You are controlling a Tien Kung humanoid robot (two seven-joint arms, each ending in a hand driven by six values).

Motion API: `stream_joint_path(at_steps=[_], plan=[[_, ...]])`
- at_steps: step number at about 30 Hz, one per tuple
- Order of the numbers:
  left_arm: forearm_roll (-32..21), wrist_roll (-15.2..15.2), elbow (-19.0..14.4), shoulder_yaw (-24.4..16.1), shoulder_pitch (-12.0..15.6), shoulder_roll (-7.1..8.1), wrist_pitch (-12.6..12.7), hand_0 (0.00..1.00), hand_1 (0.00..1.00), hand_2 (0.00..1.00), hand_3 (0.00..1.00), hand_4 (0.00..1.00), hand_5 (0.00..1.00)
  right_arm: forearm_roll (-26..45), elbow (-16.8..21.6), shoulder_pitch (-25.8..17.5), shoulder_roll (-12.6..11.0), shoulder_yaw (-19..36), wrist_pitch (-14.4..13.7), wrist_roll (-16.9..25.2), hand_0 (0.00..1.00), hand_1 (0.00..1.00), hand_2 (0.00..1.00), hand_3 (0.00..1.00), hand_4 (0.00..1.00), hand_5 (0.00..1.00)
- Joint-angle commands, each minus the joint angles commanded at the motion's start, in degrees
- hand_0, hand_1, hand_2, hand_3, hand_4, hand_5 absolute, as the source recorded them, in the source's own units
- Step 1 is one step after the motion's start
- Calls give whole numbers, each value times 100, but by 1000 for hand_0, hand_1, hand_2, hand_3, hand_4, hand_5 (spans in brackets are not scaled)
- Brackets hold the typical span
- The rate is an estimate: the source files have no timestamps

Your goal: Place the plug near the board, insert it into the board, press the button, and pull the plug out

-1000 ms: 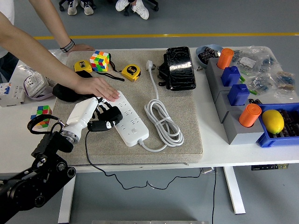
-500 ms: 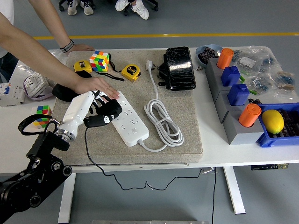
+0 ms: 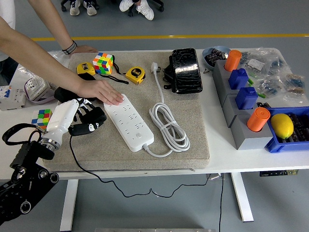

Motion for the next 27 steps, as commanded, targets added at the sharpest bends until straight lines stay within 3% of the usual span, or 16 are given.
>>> stream_joint_path(at_steps=[10, 11, 16, 17, 27], plan=[[14, -150, 227, -18, -5, -18, -9, 270, 374, 406, 518, 721, 57, -2, -4, -3, -11, -13, -2, -4, 549, 571, 530, 504, 812, 360], [35, -102, 225, -29, 1, -13, -44, 317, 451, 491, 535, 957, 238, -2, -3, -6, -12, -11, -2, -3, 549, 570, 530, 505, 812, 360], [99, -91, 201, -83, 25, -4, -57, 317, 451, 491, 535, 957, 238, -1, -6, -10, -14, -18, -1, -3, 549, 570, 530, 505, 812, 360], [120, -101, 201, -98, 29, -4, -61, 428, 612, 608, 648, 998, 378, -6, -7, -10, -13, -13, 0, -3, 549, 571, 529, 505, 812, 360], [202, -31, 150, -206, 124, 25, -128, 463, 641, 637, 671, 998, 411, -21, -3, -20, -10, 14, 1, 0, 549, 571, 530, 504, 812, 360]])
